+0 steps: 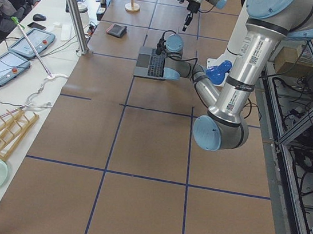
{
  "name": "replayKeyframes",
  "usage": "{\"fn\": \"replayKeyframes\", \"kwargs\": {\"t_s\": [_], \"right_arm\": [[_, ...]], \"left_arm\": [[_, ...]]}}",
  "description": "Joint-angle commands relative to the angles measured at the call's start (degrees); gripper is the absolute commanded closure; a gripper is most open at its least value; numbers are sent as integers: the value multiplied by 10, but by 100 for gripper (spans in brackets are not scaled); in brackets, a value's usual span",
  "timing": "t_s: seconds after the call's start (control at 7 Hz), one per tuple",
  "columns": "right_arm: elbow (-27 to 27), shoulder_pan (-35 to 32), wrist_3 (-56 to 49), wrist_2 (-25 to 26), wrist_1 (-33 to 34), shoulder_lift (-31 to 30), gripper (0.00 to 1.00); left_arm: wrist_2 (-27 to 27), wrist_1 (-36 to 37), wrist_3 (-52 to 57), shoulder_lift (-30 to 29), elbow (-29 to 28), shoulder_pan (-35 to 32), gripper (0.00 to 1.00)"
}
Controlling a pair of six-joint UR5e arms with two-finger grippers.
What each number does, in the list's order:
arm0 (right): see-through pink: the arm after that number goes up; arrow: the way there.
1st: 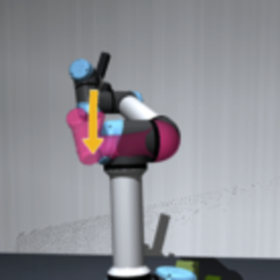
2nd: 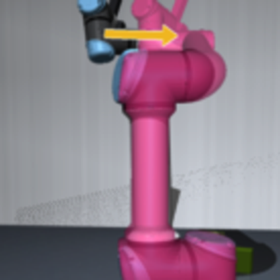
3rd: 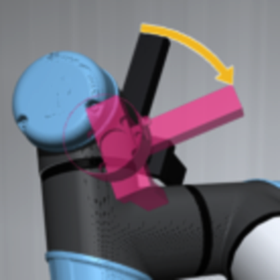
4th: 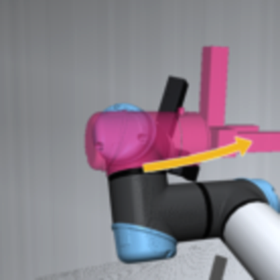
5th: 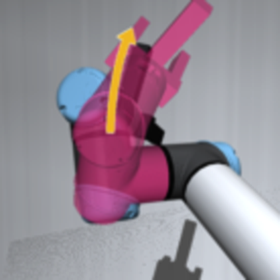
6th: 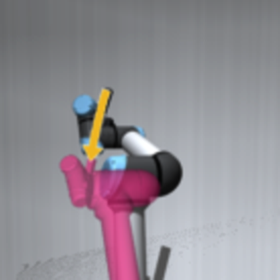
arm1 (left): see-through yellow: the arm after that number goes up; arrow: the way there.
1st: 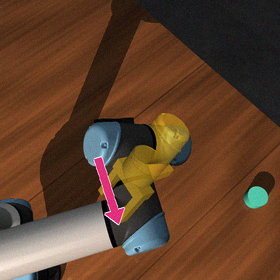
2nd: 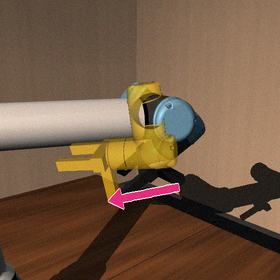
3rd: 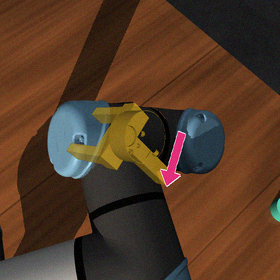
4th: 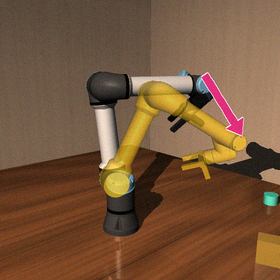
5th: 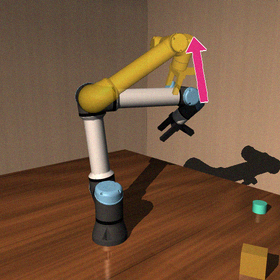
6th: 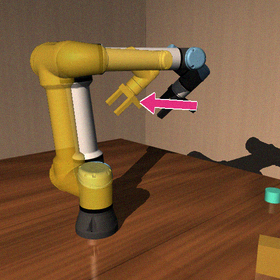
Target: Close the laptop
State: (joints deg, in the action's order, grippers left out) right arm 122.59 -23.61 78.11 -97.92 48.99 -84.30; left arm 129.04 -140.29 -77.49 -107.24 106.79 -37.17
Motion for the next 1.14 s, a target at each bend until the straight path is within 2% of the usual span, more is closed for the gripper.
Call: {"fn": "replayKeyframes", "kwargs": {"t_s": [0.0,0.29,0.43,1.0], "right_arm": [[-4,-22,-1,4,28,18,99],[-16,-49,-1,3,105,76,99],[-29,-57,-1,2,119,96,99],[-106,-96,-4,-1,122,142,100]], "left_arm": [[-4,5,-1,-10,-6,-18,100],[-30,8,-11,-31,-20,-18,100],[-30,7,-10,-37,-39,-23,100],[-33,8,-10,-72,-100,-45,100]]}}
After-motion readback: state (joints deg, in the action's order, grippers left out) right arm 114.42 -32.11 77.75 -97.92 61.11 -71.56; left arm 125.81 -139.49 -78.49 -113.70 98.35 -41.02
